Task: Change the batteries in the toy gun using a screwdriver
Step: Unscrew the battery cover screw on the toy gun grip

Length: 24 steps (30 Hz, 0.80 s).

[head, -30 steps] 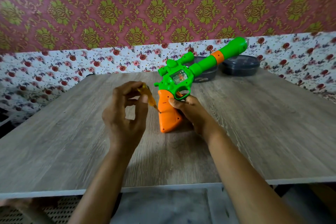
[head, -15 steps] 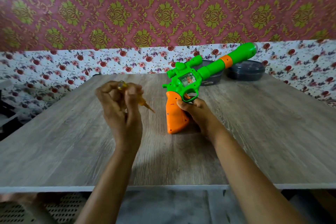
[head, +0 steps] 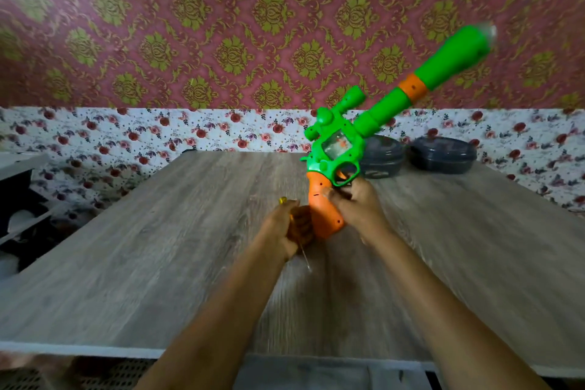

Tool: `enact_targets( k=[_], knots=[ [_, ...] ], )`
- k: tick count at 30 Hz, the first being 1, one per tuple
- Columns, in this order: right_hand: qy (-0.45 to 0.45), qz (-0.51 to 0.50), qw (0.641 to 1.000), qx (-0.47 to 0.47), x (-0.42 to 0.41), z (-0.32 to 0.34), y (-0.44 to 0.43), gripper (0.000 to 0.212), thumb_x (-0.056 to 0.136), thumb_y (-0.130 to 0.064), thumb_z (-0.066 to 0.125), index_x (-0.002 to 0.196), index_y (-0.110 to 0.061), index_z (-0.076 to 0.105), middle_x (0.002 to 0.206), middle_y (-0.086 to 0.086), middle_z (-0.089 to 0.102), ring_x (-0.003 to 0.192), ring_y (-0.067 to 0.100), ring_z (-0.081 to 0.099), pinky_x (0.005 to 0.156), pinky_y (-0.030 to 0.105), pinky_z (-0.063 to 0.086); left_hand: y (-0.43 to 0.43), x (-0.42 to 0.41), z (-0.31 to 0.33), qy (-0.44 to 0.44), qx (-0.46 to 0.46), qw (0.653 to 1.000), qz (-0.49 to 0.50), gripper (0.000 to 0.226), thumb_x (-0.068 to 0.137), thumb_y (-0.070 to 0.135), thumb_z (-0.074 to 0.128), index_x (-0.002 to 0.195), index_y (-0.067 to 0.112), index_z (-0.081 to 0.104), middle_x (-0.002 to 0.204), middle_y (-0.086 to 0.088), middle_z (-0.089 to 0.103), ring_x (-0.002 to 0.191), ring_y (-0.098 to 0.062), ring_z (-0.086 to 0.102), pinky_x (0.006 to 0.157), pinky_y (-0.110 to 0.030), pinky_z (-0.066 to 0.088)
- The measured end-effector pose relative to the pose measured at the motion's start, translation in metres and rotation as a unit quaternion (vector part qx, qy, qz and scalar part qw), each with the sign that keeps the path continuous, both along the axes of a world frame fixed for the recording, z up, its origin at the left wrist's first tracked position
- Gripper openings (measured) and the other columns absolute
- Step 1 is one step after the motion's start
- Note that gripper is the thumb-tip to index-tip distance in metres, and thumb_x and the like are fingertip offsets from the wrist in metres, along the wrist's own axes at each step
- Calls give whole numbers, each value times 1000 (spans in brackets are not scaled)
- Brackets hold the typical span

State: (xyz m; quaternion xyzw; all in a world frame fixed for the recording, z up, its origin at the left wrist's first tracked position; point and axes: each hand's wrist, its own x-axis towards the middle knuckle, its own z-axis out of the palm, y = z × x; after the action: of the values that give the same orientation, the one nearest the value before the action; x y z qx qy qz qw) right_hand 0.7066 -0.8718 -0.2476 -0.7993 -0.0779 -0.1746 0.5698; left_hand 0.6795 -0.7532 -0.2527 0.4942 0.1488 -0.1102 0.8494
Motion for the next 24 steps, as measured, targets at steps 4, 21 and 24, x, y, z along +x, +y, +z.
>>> enact_targets(
  k=[4, 21, 24],
  knots=[
    [-46, -52, 962, -265, 3, 14, 23, 40, 82, -30, 62, 115, -9, 54, 111, 16, 67, 105, 33, 61, 89, 43, 49, 8, 5, -2, -5, -30, 999, -11, 34, 98, 22, 33, 77, 6, 54, 46, -5, 63, 70, -21, 54, 67, -32, 44],
    [-228, -37, 820, -524, -24, 18, 41, 40, 90, -24, 46, 128, -16, 38, 106, 10, 66, 97, 32, 63, 68, 31, 39, 17, 4, -2, -55, -52, 997, 10, 28, 95, 9, 34, 74, 7, 53, 43, -5, 60, 34, -13, 57, 37, -16, 47],
    [-195, -43, 841, -502, -20, 20, 37, 41, 91, -29, 47, 128, -14, 38, 110, 10, 64, 101, 31, 60, 72, 32, 40, 17, 6, -4, -48, -42, 998, 7, 27, 97, 9, 35, 78, 7, 55, 46, -6, 62, 40, -13, 61, 44, -20, 51]
  ],
)
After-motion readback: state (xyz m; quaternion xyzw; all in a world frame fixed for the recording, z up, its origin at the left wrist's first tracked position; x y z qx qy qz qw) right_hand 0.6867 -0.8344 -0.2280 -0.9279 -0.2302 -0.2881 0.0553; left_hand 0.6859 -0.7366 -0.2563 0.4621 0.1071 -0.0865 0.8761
